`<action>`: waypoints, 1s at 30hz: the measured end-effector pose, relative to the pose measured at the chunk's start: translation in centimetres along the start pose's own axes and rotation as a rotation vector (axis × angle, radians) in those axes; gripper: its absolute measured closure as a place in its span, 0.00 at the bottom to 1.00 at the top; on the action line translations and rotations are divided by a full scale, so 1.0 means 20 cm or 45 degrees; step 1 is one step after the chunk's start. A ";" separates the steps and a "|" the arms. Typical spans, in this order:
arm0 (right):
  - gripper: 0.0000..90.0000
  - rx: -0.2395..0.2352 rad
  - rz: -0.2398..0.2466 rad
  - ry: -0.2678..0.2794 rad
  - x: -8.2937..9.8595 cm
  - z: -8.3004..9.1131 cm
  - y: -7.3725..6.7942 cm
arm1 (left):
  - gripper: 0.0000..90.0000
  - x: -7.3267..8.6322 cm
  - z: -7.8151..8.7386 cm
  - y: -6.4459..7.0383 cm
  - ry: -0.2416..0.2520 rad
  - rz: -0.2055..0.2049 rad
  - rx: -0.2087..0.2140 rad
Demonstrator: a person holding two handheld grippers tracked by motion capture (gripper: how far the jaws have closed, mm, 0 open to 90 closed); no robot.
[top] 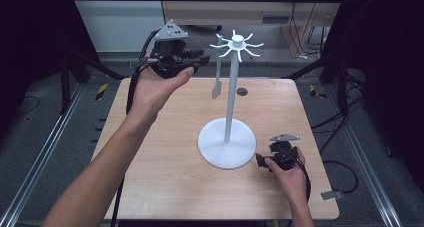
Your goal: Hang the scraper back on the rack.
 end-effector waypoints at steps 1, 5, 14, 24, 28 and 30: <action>0.08 0.000 0.000 0.000 0.00 0.00 0.00 | 0.76 0.01 0.00 0.00 0.001 0.001 -0.003; 0.08 -0.005 -0.001 -0.001 0.00 0.00 0.00 | 0.67 0.04 0.01 0.02 -0.003 -0.006 -0.008; 0.08 -0.003 0.007 0.003 0.00 0.00 0.00 | 0.48 0.08 0.04 0.04 -0.006 -0.030 -0.025; 0.08 0.000 0.009 0.002 0.00 0.00 0.00 | 0.23 0.10 0.07 0.11 0.010 -0.044 0.018; 0.08 0.000 0.011 0.002 0.00 0.00 0.00 | 0.16 0.14 0.09 0.14 0.023 -0.040 0.020; 0.08 0.000 0.010 -0.001 0.00 0.00 0.00 | 0.14 0.17 0.10 0.16 0.021 -0.037 0.023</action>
Point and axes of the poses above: each handheld gripper's, and its own axes: z roughly backward along the jaws, x roughly out of its underside, y roughly to its right, the point moved 6 cm from there along -z, roughly forward along the jaws, and after that the axes turned 14 degrees about -z, right-handed, at the moved point
